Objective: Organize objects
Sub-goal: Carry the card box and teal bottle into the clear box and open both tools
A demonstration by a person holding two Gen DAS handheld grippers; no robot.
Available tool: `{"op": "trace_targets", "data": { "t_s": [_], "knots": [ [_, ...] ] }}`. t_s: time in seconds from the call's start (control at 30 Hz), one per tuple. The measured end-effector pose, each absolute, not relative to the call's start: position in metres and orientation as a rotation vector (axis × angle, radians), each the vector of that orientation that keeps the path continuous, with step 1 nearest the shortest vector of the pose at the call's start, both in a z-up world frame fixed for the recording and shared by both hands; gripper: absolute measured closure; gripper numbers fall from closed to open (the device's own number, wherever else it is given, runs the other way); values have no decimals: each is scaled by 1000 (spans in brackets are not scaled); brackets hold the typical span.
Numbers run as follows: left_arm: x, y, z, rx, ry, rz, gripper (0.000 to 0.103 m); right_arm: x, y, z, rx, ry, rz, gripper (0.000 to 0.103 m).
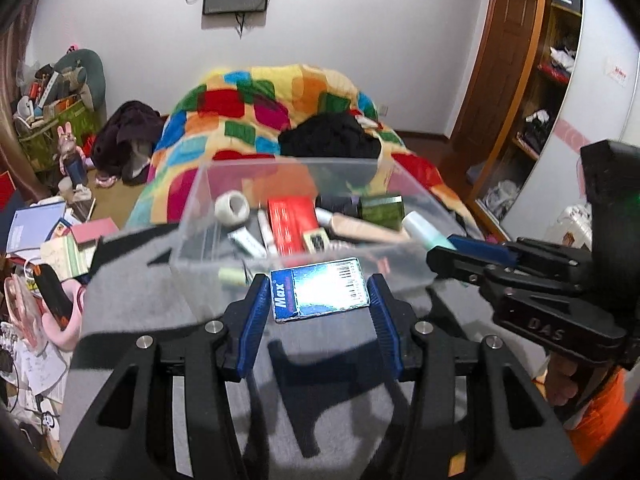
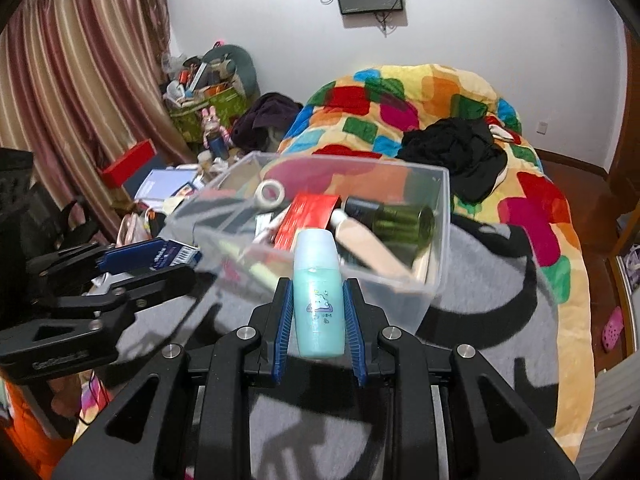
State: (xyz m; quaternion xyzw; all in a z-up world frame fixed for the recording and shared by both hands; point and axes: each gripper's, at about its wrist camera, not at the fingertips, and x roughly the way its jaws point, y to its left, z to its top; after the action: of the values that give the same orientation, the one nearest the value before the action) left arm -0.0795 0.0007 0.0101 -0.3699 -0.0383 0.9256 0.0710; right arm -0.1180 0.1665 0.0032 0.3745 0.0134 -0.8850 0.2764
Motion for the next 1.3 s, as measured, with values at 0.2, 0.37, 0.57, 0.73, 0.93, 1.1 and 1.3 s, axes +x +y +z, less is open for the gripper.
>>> {"op": "trace_targets", "data": {
  "t_s": [0.2,0.37,0.57,0.73,0.93,1.1,1.3],
  "knots": [
    [-99,-2,14,-1112,-121,2800,54,-139,159,6,1010,17,-2404,80],
    [-121,-6,4,-1173,-116,2798,54,-154,150,2,1033,26,-2398,80],
    [-136,-12,-7,-1224,-131,2780,54,-164,137,-8,1069,56,-2373,80],
    [-145,-14,-14,-1259,-142,2752,54,-170,130,-15,1089,83,-2353,80],
    [-141,-12,-15,-1248,-132,2744,51,-167,130,-14,1088,98,-2337,80],
    [-131,-12,-7,-1203,-119,2752,51,-161,134,-8,1076,108,-2336,80],
    [-114,-16,3,-1127,-123,2775,43,-150,142,0,1054,84,-2333,78]
  ]
}}
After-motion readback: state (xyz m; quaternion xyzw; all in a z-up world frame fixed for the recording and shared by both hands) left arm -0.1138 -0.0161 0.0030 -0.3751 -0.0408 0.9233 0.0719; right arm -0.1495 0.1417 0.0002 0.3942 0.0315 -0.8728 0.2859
